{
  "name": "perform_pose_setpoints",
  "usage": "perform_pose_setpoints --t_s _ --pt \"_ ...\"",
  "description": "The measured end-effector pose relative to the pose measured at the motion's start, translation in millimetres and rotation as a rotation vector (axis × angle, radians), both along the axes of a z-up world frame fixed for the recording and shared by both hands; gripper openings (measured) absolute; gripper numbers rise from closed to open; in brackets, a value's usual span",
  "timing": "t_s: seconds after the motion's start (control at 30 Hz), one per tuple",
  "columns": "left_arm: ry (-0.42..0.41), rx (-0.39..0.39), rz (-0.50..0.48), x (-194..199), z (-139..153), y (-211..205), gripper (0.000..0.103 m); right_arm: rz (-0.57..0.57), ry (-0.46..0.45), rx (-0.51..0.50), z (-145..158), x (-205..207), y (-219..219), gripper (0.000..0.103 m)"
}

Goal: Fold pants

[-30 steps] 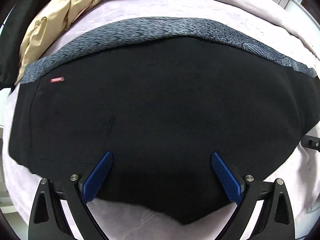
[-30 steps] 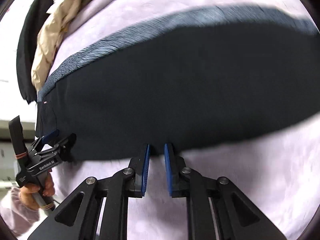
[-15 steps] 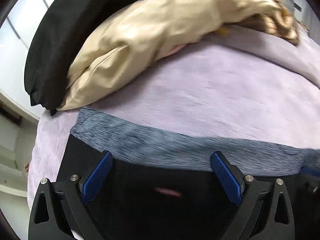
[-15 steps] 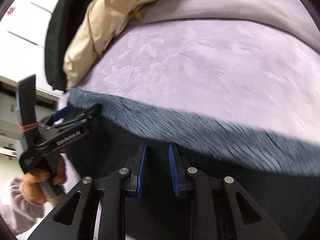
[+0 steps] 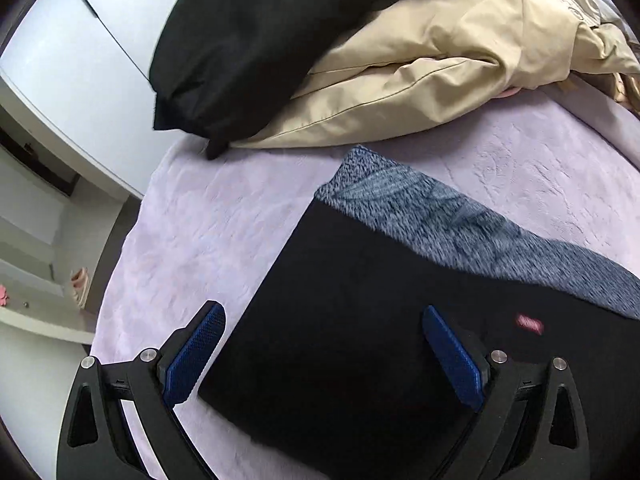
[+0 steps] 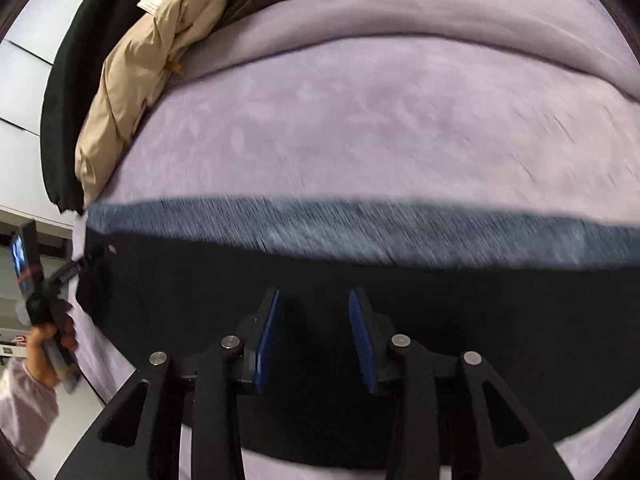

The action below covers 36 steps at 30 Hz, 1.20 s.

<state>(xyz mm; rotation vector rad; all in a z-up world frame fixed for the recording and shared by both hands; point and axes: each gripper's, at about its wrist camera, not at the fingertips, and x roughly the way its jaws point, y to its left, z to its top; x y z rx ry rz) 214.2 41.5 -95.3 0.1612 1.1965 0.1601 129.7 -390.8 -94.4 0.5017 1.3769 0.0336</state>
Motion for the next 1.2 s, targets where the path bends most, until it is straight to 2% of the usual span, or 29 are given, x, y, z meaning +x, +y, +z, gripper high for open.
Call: perform_pose_setpoints --t_s 0.1,0.17,0.27,0.33,0.37,0.47,0.6,0.77,0.83,0.97,1.07,1.13,1.2 --pt "0.004 -0.052 -0.085 -27.7 7.1 -33.8 0.1 -0.027 0.068 -0.016 -14.2 -33.0 -4.7 0.038" --pt "0.038 -0.069 -0.173 -56.5 1.9 -68.5 0.1 -0.085 0.085 0.041 -18.3 -52.5 -15.8 0.038" --pt "0.106 -0.07 -0.249 -80.8 -8.5 -101.3 0.1 -0.168 0.092 0.118 -10.5 -77.0 -33.5 0.038" --pt "0.159 -0.139 -0.263 -101.0 -13.1 -141.8 0.1 -0.193 0.096 0.099 -3.2 -91.6 -42.3 0.039" --pt "0.169 -0.158 -0.267 -107.5 -13.1 -148.8 0.1 -0.208 0.101 0.082 1.0 -100.8 -49.3 0.039" --pt "0.197 -0.201 -0.341 -126.5 -3.9 -188.9 0.1 -0.324 0.094 0.089 6.1 -128.3 -72.8 0.039" --pt "0.206 -0.188 -0.455 -137.2 6.3 -233.9 0.1 -0.532 0.085 0.144 4.5 -170.4 -122.5 0.039" --pt "0.213 -0.146 -0.539 -148.4 14.7 -284.2 0.1 -0.73 0.04 0.158 3.3 -211.7 -191.0 0.039" --pt "0.218 -0.135 -0.55 -148.5 13.9 -292.4 0.1 -0.778 0.029 0.151 -1.1 -213.3 -211.7 0.044" --pt "0.235 -0.115 -0.562 -151.1 16.7 -316.0 0.1 -0.912 -0.013 0.197 -21.3 -216.5 -263.9 0.044" --pt "0.251 -0.097 -0.563 -151.0 12.1 -325.1 0.1 -0.964 -0.058 0.237 -34.9 -213.1 -284.2 0.044" --pt "0.257 -0.087 -0.566 -164.6 20.2 -338.9 0.1 -0.956 -0.073 0.23 -33.8 -210.2 -292.3 0.011" --pt "0.249 -0.079 -0.574 -169.2 18.9 -345.0 0.1 -0.911 -0.131 0.218 -22.1 -205.9 -294.0 0.011"
